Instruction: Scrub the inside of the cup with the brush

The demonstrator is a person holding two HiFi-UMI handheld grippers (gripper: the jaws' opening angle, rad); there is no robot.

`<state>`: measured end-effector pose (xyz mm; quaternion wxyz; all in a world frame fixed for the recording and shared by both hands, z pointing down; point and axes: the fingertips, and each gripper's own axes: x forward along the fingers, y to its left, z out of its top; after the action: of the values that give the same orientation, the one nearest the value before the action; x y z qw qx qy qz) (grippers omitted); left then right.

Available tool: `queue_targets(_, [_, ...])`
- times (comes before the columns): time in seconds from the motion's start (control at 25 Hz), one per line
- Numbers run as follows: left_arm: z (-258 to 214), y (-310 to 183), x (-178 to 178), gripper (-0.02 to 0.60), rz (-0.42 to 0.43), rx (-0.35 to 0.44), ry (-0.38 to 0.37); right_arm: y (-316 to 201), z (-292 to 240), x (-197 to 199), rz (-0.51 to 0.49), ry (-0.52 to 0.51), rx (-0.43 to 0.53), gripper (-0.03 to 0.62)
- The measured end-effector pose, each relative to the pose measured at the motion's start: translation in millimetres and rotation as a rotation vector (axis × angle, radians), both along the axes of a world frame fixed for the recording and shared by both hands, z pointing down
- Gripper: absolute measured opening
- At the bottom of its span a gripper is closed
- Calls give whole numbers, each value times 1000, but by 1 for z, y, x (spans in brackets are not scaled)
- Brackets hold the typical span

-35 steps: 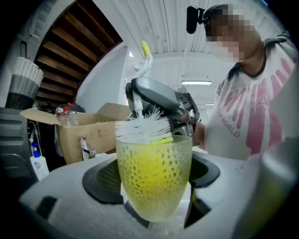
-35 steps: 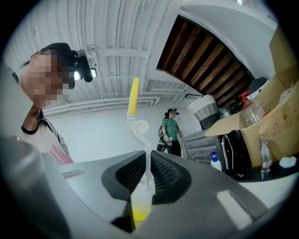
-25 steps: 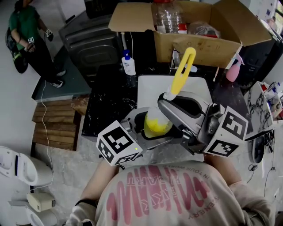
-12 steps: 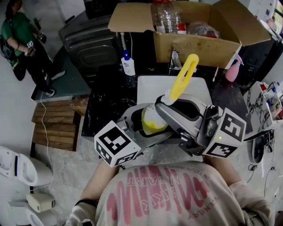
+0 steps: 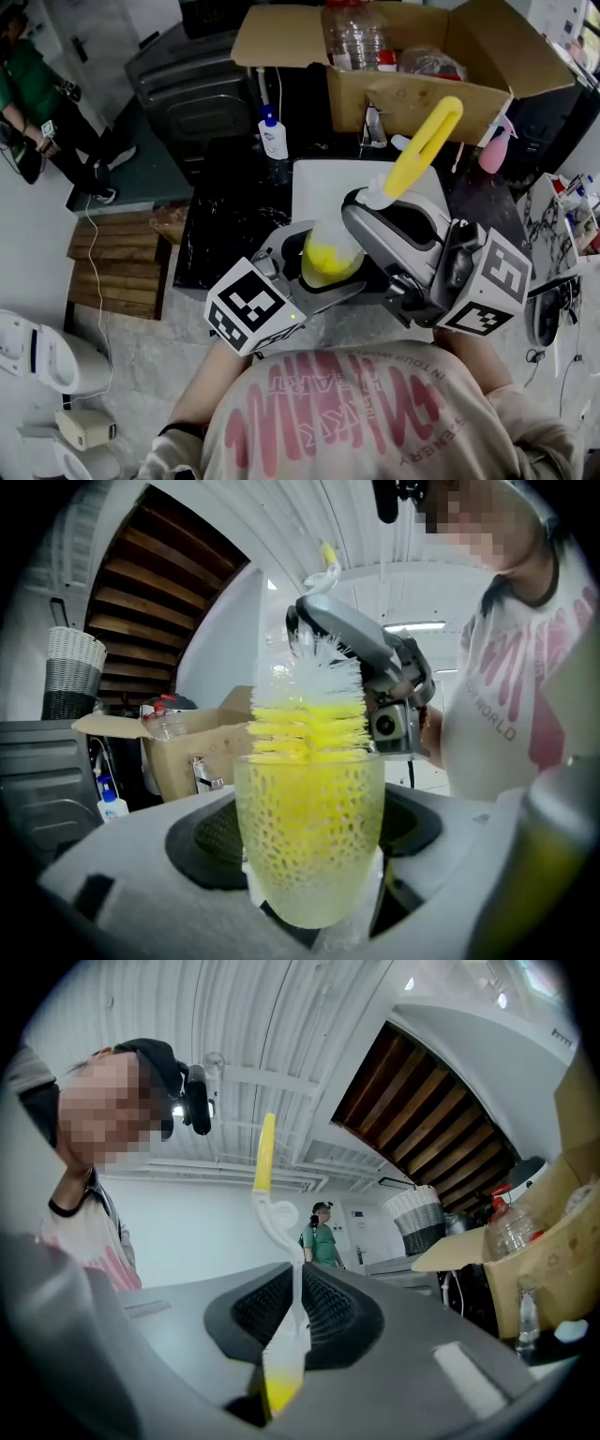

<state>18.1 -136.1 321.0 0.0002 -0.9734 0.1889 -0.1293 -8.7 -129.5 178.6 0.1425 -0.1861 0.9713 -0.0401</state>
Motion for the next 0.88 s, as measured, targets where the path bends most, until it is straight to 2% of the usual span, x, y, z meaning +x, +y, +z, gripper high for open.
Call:
queue_targets(0.32, [-5,-1,-2,387,8,6,20,1,11,-12,-40,13,-32,43])
queue_targets(0.72, [-2,-4,0,387,-11,23,-3,-3,23,-11,-44,48,-51,43])
queue_targets(0.88, [-4,-1,-1,387,6,5,36,-3,20,-10,-11,47,-30,43])
